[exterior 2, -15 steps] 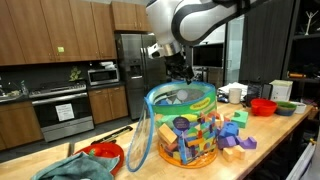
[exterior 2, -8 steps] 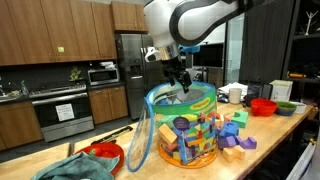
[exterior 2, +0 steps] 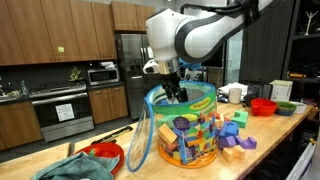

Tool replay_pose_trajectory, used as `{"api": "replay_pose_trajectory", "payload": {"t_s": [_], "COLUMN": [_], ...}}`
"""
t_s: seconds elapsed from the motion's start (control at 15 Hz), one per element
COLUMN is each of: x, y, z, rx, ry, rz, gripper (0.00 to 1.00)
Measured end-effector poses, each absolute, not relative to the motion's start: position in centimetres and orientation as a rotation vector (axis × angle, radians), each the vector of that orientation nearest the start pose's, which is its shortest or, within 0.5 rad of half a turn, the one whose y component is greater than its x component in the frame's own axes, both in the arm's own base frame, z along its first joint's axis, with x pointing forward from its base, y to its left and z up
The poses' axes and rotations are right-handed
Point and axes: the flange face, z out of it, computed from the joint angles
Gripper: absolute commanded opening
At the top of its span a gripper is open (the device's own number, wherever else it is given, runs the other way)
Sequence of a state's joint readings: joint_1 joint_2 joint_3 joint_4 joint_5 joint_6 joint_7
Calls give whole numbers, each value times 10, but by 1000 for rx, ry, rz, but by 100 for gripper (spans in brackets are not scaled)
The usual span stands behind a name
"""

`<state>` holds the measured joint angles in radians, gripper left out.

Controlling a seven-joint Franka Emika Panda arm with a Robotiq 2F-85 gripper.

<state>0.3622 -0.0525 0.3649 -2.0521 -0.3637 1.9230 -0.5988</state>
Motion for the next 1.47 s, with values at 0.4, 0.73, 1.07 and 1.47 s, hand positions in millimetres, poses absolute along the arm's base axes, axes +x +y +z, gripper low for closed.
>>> {"api": "replay_pose_trajectory", "payload": {"t_s": [0.4, 0.73, 1.07, 1.47], "x": [390, 389, 391, 395], "y": [347, 352, 353, 359], "z": [403, 388, 385, 387], "rx": [-2632, -2686, -2738, -2757], "ry": [-2348, -2344, -2323, -2260], "rz": [51, -49, -113, -221], "gripper": [100, 100, 100, 100]}}
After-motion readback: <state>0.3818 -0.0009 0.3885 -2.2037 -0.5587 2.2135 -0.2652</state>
